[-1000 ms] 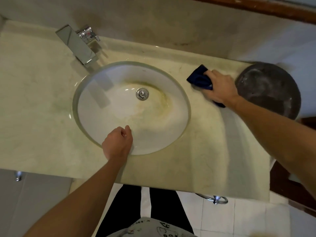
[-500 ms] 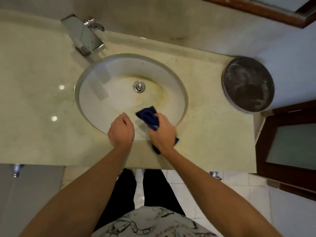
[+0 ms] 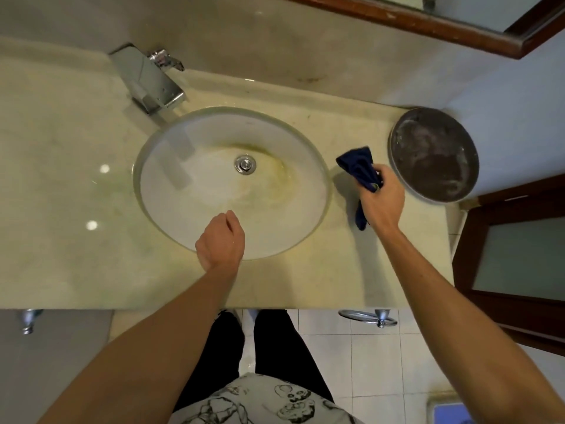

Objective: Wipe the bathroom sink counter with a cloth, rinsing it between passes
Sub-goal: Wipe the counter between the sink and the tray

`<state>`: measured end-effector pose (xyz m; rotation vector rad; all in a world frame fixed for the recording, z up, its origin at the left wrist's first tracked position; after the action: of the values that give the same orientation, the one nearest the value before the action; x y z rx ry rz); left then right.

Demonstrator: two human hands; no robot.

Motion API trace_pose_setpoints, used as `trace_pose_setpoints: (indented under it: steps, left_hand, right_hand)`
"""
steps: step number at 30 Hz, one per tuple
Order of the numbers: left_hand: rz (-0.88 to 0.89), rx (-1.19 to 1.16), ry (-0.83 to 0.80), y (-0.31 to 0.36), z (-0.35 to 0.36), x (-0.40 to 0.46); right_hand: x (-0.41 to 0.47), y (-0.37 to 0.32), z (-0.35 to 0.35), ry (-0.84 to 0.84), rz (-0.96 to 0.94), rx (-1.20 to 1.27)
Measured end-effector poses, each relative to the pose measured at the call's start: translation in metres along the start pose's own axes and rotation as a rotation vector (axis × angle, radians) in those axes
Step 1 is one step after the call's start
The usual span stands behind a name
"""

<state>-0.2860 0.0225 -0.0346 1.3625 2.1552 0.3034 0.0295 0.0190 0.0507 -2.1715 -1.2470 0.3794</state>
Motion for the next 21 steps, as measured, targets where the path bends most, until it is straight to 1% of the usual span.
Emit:
trace_pose_setpoints:
  steps: [2,3,4,5,7,8,10,11,12,13,14,16,17,18,19,20,21]
  left_hand:
    - [-0.002,0.009,-0.004,0.0,0.0,0.0]
    - [-0.005,0.01,-0.001,0.0,0.0,0.0]
    - [-0.01,0.011,0.004,0.0,0.0,0.0]
    - [-0.016,0.013,0.01,0.0,0.001,0.0]
    - [-0.027,0.014,0.017,0.001,0.001,-0.001]
    - [-0.033,0.013,0.021,0.002,0.001,-0.001]
    - [-0.048,0.02,0.024,0.002,0.003,0.0]
    - [-0.061,0.028,0.022,0.003,0.004,0.001]
    - [-0.076,0.038,0.018,0.003,0.004,0.001]
    - [-0.088,0.048,0.012,0.003,0.005,0.002]
    - [-0.097,0.061,0.004,0.002,0.006,0.002]
    - [-0.105,0.087,-0.001,0.001,0.007,0.003]
    - [-0.104,0.092,-0.002,-0.001,0.007,0.003]
    - [-0.105,0.095,-0.004,0.0,0.007,0.004]
    - [-0.106,0.099,-0.006,0.0,0.008,0.004]
    - [-0.11,0.104,-0.009,0.0,0.008,0.004]
    - [-0.111,0.107,-0.007,0.0,0.009,0.004]
  right_hand:
    - [-0.002,0.008,0.007,-0.057,0.1,0.025]
    - [-0.001,0.009,0.011,-0.078,0.152,0.09]
    - [0.002,0.008,0.015,-0.083,0.223,0.213]
    - [0.007,0.004,0.018,-0.07,0.321,0.391]
    - [0.024,-0.011,0.021,-0.046,0.503,0.811]
    - [0.037,-0.02,0.022,-0.048,0.541,0.991]
    - [0.067,-0.039,0.023,-0.064,0.531,1.246]
    - [0.082,-0.045,0.024,-0.054,0.51,1.306]
    - [0.095,-0.048,0.027,-0.049,0.488,1.298]
    - [0.104,-0.044,0.031,-0.055,0.483,1.218]
    - [0.109,-0.037,0.035,-0.076,0.5,1.086]
    - [0.105,-0.014,0.041,-0.138,0.563,0.71]
    - [0.099,0.0,0.042,-0.13,0.559,0.481]
    - [0.095,0.009,0.039,-0.099,0.477,0.259]
    - [0.093,0.012,0.035,-0.057,0.314,0.076]
    - [0.093,0.01,0.033,-0.025,0.094,-0.066]
    - [0.097,0.006,0.034,-0.03,-0.137,-0.177]
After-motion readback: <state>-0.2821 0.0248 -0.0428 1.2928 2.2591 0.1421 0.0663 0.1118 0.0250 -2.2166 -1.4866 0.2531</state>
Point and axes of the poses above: each hand's wrist, its own x-axis towards the middle knuckle, its own z-axis out of the palm, y = z × x, the point moved 2 cm from there along x, towards the middle knuckle, and after that the axes turned 7 degrees about -z, right-handed, at the moved point
